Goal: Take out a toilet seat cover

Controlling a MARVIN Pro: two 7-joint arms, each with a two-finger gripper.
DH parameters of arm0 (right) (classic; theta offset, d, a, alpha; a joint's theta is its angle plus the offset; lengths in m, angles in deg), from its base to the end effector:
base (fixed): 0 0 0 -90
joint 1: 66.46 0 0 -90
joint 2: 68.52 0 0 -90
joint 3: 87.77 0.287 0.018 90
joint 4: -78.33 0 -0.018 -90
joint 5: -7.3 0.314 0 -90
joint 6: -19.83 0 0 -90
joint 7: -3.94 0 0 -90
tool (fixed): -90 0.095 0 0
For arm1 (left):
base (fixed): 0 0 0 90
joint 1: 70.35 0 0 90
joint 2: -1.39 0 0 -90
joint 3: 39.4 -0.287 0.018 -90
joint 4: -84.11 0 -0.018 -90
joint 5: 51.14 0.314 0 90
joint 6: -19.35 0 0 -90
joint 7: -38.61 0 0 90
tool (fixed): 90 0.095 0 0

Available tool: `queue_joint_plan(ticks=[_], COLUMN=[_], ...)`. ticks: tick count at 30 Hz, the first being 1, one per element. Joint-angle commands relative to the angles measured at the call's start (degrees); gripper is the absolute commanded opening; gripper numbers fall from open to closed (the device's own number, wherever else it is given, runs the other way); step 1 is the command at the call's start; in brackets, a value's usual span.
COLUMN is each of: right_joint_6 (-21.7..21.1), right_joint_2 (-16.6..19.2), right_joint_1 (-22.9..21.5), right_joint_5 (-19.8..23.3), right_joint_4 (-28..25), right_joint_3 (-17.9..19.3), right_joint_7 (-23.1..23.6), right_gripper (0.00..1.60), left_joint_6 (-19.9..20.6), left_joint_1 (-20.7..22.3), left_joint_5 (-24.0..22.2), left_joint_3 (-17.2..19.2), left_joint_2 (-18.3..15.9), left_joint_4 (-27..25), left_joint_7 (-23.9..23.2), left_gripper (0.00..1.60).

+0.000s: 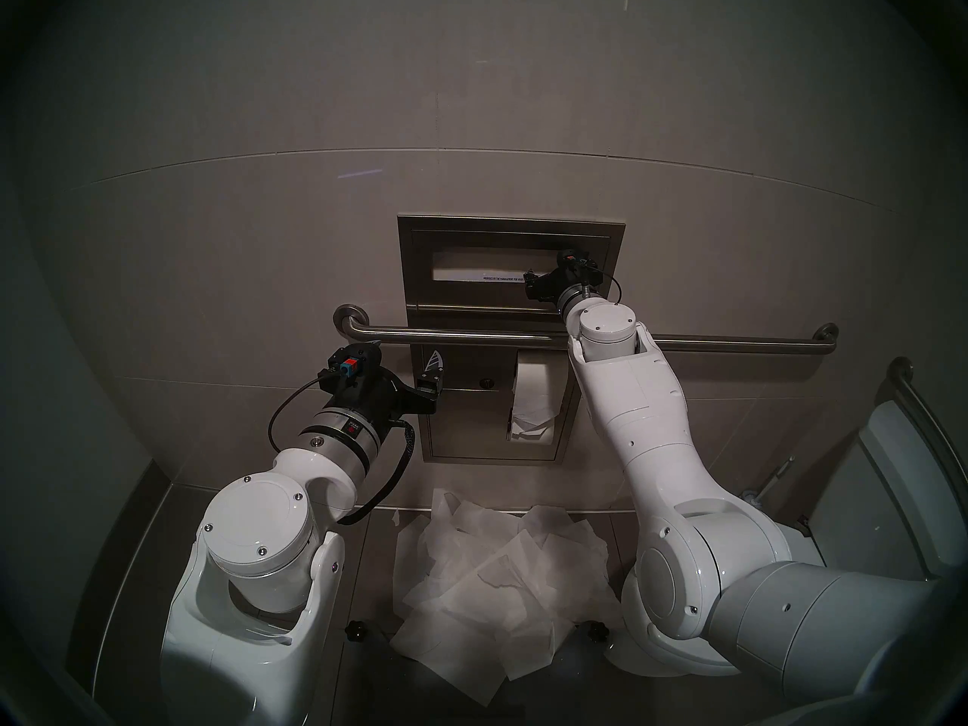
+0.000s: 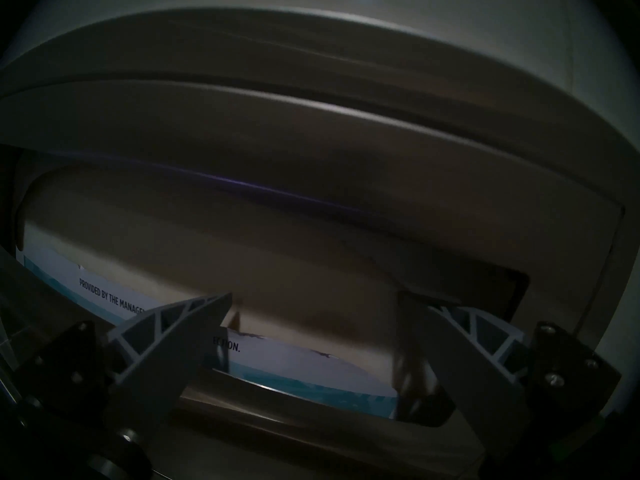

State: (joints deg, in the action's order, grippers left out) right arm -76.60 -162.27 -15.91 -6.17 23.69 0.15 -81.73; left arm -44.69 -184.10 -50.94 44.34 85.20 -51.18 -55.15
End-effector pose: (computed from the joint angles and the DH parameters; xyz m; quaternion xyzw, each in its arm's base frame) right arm 0.6038 0.0524 -0.2095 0.7158 0.1164 0.6879 0.0294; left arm 0.2898 -0.0381 -0.1817 0.7323 -0.0939 0.6725 0.0510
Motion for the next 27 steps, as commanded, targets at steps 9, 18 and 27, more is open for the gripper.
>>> queue_joint_plan(ticks=[9,18,27], right_joint_6=[4.3,5.8,6.9], right_joint_2=[-0.8,-1.2,-3.0], right_joint_1=[-9.3,-10.5,-13.5], right_joint_5=[1.0,1.9,4.3], right_joint_4=[6.1,8.1,10.5], right_joint_3=[1.1,1.6,3.1], right_joint_7=[-1.9,-2.9,-4.7], right_gripper=[1.6,1.6,1.6], left_joint_6=[-0.6,-0.6,-0.6], left_joint_1=[1.0,1.0,1.0], left_joint_5=[0.0,-0.1,-0.2], left_joint_3=[-0.2,-0.2,-0.2], left_joint_2=[0.0,-0.1,-0.2], left_joint_4=[-1.9,-1.9,-1.8], left_joint_7=[0.1,0.2,0.3], left_gripper=[1.6,1.6,1.6])
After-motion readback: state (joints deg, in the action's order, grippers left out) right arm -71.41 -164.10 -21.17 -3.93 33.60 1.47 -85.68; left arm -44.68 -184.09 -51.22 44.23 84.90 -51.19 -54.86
